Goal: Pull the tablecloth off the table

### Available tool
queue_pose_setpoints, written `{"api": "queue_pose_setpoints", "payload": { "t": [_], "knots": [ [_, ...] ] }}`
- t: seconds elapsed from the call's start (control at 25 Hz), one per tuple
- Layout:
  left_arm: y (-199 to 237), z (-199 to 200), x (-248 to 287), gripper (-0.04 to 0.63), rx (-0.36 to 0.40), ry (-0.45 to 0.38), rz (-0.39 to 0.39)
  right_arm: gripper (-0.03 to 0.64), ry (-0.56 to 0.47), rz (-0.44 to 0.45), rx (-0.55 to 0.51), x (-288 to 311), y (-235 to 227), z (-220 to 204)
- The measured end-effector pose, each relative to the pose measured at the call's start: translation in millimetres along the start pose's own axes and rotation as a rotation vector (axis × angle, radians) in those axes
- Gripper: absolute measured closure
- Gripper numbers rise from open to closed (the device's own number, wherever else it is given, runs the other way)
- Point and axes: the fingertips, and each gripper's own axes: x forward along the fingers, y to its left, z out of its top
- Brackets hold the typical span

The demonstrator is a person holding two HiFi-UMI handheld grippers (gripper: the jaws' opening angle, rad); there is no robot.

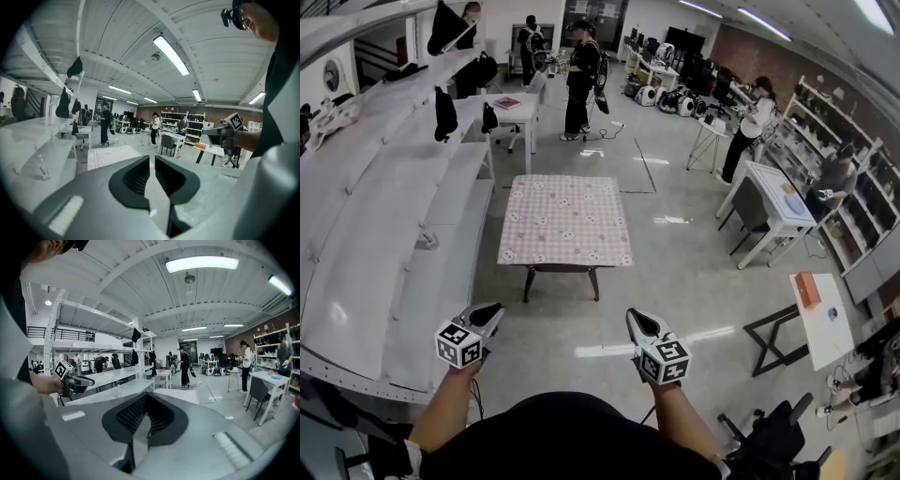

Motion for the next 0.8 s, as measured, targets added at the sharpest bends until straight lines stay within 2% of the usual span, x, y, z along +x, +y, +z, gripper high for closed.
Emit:
{"api": "queue_pose_setpoints", "payload": {
  "t": [0.48, 0.8],
  "knots": [
    [-27.3, 6.2, 24.3, 0.556, 0.018, 0.012, 0.033, 0.581, -0.009, 0.007, -0.021, -10.4, -37.1, -8.8],
    [-38.4, 6.3, 36.8, 0.490, 0.010, 0.016, 0.079, 0.482, -0.007, 0.052, -0.057, -13.3, -49.4, -12.3]
  ]
}}
